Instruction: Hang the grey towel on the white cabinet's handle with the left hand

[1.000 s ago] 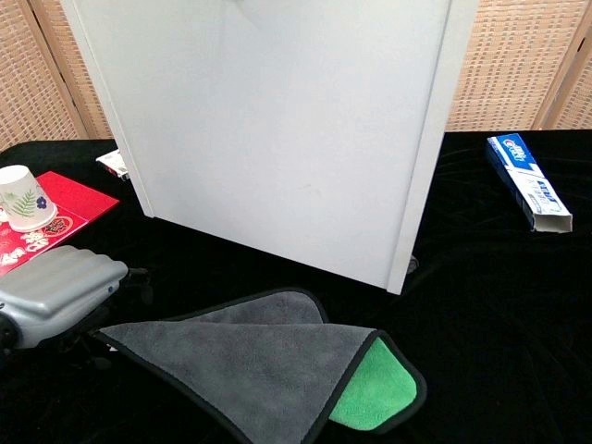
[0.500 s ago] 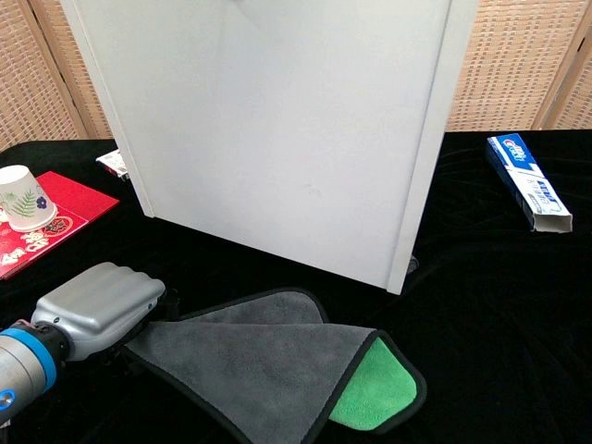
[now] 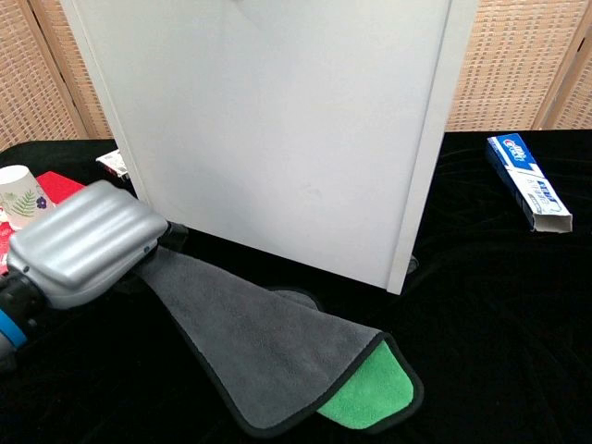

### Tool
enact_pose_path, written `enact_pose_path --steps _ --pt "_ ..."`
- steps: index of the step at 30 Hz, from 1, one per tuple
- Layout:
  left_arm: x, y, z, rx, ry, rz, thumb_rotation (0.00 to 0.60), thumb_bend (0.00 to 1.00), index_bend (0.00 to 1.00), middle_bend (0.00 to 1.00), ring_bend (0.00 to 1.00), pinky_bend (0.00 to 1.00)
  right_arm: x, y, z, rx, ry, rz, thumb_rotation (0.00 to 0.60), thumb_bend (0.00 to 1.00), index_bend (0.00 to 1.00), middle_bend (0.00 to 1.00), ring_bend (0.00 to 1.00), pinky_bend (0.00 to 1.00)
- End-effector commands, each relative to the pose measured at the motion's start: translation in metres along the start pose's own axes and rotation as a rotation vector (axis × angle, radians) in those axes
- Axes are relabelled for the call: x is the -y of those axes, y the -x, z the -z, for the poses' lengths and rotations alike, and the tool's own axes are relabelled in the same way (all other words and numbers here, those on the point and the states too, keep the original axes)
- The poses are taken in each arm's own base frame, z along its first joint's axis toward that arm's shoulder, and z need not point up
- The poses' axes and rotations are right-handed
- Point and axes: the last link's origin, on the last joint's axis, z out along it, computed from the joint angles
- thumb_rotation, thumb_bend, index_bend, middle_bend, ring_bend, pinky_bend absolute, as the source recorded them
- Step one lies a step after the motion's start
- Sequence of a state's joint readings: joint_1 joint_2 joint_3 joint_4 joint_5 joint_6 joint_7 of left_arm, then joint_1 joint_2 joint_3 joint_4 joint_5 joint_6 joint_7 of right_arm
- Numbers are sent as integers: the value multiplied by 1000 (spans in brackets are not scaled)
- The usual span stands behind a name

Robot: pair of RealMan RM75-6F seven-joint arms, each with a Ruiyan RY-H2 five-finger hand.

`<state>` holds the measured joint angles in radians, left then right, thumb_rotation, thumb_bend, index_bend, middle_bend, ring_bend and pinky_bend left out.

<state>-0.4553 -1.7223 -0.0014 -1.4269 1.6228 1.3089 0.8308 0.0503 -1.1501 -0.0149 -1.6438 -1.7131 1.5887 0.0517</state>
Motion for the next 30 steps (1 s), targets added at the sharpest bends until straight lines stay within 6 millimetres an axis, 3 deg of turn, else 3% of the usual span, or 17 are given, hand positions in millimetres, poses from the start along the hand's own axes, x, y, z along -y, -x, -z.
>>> enact_pose_path --steps 1,7,15,30 --pt "28 -38 1 -212 148 -139 600 540 802 878 794 693 0 0 0 -2 -1 -1 600 117 84 0 0 0" --pt "52 -83 -5 -375 222 -215 600 526 803 878 794 682 1 0 0 -1 -1 0 600 117 84 0 0 0" --pt "59 -120 -19 -538 328 -334 600 484 803 878 794 680 2 2 0 3 -4 4 600 117 84 0 0 0" --pt "38 -131 -43 -598 422 -393 600 429 802 878 792 672 1 0 0 0 0 -5 600 117 84 0 0 0"
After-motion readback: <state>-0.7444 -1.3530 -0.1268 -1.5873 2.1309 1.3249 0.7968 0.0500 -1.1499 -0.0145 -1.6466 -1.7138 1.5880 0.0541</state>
